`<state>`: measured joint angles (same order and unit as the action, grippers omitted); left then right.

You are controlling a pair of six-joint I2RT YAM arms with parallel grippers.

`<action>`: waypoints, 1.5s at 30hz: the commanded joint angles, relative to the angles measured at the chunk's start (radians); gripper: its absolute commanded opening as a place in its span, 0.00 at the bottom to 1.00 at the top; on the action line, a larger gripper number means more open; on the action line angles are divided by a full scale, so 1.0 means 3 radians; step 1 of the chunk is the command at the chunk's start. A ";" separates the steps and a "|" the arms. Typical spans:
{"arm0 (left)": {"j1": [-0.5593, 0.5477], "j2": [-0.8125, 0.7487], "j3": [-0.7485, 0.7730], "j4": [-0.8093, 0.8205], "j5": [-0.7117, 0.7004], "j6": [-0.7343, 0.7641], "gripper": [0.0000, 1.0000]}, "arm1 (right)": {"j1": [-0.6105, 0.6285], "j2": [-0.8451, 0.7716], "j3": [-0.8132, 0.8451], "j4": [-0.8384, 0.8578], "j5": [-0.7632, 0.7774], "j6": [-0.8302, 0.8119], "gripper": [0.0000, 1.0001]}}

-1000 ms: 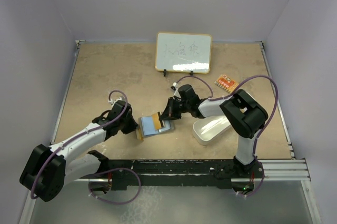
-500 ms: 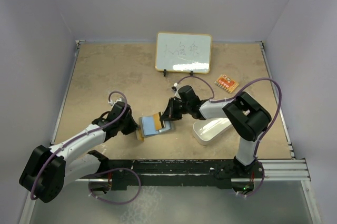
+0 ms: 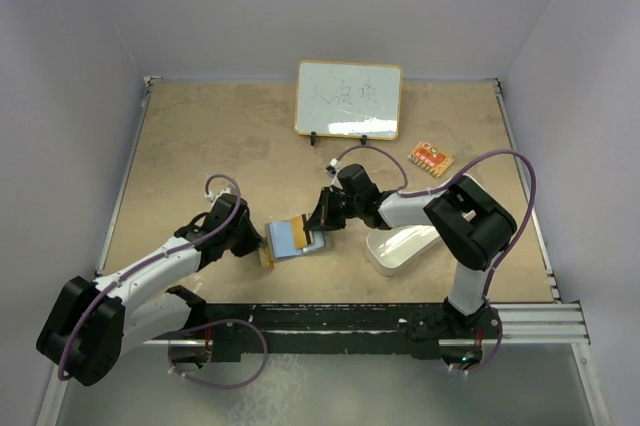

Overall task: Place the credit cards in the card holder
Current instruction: Insert the credit card into the card holder.

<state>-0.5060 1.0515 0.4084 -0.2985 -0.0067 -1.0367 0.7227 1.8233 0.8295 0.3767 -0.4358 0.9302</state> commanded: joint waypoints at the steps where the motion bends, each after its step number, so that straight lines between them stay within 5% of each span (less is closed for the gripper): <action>1: 0.0014 -0.0022 -0.0063 0.0168 0.0040 -0.0041 0.00 | 0.0092 0.0032 -0.0040 -0.0147 0.0138 0.0005 0.00; 45: 0.0015 0.0037 -0.0137 0.0323 0.0072 -0.0047 0.00 | 0.0219 0.0028 -0.0204 0.0241 0.0088 0.0309 0.04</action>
<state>-0.5060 1.0645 0.3851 -0.2584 -0.0029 -1.0374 0.7654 1.8114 0.7712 0.4629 -0.4103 1.0313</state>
